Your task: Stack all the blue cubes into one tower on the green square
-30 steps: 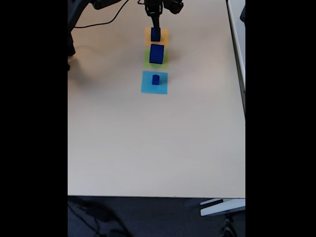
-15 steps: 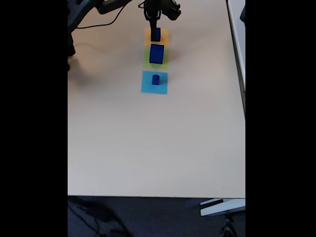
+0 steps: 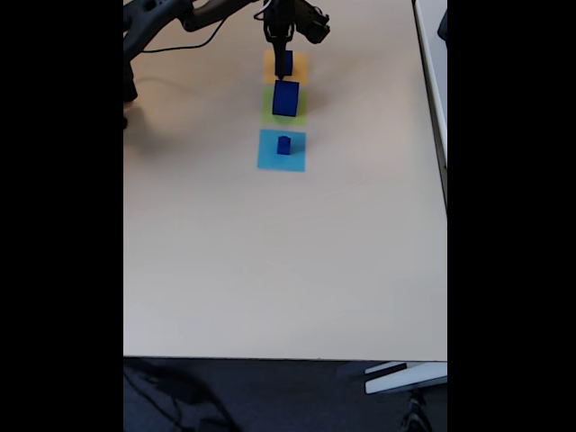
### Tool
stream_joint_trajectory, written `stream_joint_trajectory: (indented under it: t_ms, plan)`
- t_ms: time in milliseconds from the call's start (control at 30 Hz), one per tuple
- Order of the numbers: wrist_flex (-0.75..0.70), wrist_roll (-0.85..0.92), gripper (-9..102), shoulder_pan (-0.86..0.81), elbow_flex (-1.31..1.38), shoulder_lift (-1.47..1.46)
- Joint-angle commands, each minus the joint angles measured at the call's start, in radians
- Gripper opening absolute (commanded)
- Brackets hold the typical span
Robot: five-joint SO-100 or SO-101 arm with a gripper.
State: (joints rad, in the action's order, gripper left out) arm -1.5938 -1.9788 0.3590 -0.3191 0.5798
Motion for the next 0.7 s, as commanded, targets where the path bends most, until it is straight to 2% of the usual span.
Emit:
stream_joint_trajectory:
  t_ms: [0, 667]
  plan:
    - [0.000, -0.018, 49, 0.018, 0.061, 0.012]
    - [-0.011, -0.015, 47, 0.011, 0.048, -0.009]
